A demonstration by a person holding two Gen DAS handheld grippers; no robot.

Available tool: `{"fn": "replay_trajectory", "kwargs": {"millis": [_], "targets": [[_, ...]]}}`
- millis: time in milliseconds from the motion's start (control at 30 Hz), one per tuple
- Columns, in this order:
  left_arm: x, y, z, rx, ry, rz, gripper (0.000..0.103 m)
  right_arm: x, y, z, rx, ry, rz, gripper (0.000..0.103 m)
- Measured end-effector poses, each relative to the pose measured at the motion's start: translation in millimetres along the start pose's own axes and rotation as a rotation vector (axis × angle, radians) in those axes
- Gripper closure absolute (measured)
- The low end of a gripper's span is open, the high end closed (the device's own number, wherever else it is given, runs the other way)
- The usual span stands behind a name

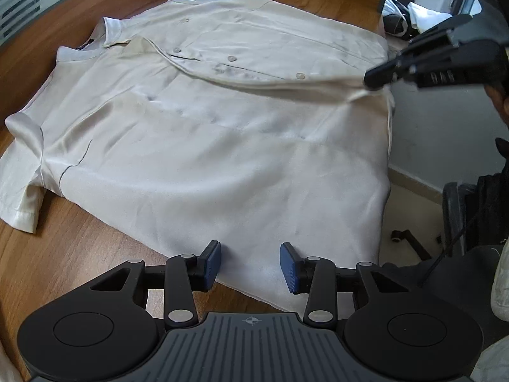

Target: Fold clothes

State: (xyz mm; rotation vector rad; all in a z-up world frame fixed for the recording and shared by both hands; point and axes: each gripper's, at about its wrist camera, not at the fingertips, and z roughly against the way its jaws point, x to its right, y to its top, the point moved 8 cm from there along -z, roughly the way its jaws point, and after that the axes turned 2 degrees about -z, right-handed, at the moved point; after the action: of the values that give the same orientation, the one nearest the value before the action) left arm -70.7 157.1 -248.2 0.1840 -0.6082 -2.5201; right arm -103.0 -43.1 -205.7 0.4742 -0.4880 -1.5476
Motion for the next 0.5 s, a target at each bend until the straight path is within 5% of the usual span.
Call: {"fn": "replay_trajectory", "kwargs": {"millis": [267,500], "targets": [[0,-1,0,0.007,0.008,0.009,0.057,36,-11,-25,-0.095,-0.117,0.068,0.101],[-4,-8,5,0.01,0.019,0.042,0.051,21,-6,-2,-0.026,-0.024,0.064,0.095]]}}
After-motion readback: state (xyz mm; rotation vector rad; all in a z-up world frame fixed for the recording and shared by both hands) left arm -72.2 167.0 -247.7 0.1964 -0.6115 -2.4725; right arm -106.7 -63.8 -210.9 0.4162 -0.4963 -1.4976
